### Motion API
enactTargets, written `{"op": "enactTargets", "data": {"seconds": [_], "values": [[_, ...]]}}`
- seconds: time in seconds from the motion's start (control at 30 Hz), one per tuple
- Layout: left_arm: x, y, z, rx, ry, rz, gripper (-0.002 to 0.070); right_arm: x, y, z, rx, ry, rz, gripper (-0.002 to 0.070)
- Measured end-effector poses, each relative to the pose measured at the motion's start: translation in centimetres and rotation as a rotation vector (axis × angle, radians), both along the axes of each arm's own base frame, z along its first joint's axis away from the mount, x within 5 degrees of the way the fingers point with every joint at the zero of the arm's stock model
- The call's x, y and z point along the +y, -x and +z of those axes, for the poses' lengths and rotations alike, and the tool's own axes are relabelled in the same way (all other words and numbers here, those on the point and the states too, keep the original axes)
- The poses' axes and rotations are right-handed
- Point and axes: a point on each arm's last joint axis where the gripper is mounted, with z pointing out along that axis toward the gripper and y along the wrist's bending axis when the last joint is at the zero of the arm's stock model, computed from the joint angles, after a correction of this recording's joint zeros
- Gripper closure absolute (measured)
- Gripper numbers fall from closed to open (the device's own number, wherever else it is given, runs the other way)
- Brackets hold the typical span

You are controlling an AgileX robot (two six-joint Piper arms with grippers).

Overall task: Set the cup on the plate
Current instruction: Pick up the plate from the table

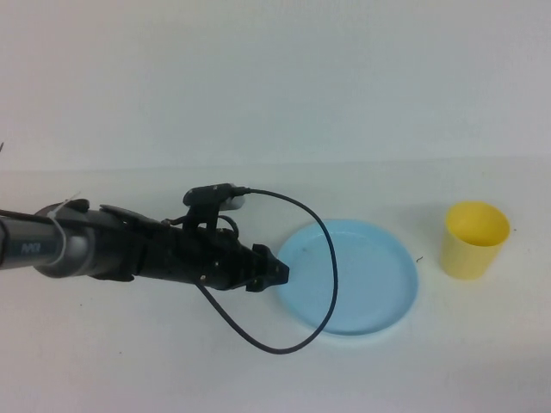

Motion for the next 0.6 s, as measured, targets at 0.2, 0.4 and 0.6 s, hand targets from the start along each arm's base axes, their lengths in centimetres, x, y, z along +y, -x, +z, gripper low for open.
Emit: {"op": "enactTargets", "data": {"seconds": [0.2, 0.4, 0.6], "values": [[-1.0, 0.3, -0.9, -0.001, -0.040, -0.007, 0.0364, 0.0, 0.0, 0.0, 0.000, 0.000, 0.000, 0.0676], [-0.8, 0.0, -1.2, -0.010, -0.062, 0.026, 0.0671, 0.0, 0.0, 0.0, 0.000, 0.000, 0.000, 0.0676], [-0.7, -0.3, 0.0, -0.055, -0.025, 0.043, 0.0674, 0.0, 0.0, 0.0, 0.000, 0.000, 0.000, 0.0676]]}}
